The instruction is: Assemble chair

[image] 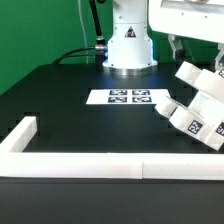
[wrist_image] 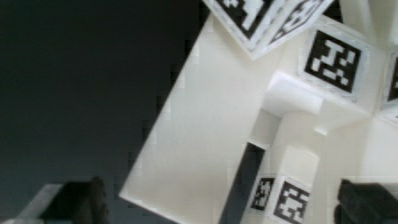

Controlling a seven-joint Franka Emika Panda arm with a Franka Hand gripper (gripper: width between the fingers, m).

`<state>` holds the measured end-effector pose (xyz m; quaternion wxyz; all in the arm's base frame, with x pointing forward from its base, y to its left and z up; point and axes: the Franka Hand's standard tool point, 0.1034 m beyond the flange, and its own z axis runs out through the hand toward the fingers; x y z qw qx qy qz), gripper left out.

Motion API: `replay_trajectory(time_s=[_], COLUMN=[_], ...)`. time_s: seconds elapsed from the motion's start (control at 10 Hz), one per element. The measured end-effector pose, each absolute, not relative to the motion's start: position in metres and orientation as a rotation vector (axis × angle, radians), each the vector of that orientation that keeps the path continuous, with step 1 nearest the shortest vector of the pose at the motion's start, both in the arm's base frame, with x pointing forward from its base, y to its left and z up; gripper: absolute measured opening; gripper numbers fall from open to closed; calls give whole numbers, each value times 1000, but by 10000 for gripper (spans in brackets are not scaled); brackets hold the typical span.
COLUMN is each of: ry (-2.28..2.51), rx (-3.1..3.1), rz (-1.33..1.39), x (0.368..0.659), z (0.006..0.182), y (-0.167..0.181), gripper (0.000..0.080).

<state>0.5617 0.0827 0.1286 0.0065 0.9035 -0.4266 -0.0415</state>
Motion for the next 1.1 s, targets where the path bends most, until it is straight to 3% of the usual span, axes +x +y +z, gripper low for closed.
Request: replay_trajectory(time_s=[0.7,1.1], ry=[-1332,-1331], rx=[2825,2834], rz=[-131,-108], x=[556,568], z=[126,131], y=[83,87], gripper=[649,649])
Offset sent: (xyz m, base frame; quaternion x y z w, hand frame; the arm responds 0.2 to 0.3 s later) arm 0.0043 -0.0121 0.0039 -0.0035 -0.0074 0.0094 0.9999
